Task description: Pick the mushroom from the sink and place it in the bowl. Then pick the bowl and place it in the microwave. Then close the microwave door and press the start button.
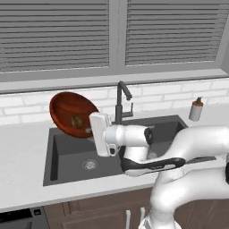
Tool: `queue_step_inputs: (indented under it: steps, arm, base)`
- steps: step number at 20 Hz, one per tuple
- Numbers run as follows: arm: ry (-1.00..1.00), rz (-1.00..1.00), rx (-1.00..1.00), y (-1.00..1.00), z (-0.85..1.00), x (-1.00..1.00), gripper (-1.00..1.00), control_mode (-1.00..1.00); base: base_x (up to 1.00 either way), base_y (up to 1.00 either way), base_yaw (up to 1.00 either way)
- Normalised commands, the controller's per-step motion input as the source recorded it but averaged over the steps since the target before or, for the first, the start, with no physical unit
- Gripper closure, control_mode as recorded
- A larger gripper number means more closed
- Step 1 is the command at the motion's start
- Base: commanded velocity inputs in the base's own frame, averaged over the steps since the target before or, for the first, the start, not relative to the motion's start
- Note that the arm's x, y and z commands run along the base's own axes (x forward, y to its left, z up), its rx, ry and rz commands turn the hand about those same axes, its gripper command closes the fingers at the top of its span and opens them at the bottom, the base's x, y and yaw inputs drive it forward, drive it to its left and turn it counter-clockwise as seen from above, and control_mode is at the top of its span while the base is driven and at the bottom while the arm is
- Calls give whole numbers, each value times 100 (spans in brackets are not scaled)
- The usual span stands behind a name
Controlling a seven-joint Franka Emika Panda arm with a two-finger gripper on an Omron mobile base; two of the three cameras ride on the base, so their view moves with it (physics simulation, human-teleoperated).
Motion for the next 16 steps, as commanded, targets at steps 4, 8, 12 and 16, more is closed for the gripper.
queue_step_inputs:
  steps: [4,8,12,16]
  arm:
    - [35,-9,-17,-30,100,0,100,-100]
    - [38,-11,-10,-23,100,0,100,-100]
    - [34,-8,-4,-3,95,-15,100,-100]
    - [23,-5,-1,-1,14,-9,100,-100]
  base:
    - [0,0,0]
    - [0,0,0]
    - [0,0,0]
    - [0,0,0]
